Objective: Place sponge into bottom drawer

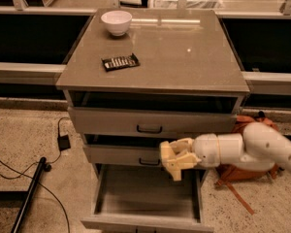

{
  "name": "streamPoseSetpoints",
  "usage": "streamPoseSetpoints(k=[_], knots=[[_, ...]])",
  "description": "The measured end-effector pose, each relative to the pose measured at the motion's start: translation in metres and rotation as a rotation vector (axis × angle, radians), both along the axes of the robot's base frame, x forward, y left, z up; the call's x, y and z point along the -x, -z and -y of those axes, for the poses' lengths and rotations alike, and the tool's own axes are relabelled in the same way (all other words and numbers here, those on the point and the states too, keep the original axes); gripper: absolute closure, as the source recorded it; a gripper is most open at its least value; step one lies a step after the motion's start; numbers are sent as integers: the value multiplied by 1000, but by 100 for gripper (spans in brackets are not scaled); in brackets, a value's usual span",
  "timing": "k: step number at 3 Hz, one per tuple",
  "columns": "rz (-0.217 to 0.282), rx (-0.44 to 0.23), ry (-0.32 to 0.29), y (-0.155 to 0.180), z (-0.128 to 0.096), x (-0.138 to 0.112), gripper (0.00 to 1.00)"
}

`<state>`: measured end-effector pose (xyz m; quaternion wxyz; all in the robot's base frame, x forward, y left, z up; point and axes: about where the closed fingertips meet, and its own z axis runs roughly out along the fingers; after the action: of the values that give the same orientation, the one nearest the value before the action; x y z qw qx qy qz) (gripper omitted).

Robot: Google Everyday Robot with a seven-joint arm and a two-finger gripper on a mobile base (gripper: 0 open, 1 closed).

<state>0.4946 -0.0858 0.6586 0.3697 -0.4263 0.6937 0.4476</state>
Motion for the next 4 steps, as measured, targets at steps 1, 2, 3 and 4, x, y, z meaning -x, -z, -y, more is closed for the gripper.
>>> streamPoseSetpoints(k=[1,2,3,4], knots=[[40,-86,105,30,18,-2,100],[40,-85,104,31,19,-2,100],[32,-124,121,70,14,-9,100],[65,-151,124,186,-3,-12,100]])
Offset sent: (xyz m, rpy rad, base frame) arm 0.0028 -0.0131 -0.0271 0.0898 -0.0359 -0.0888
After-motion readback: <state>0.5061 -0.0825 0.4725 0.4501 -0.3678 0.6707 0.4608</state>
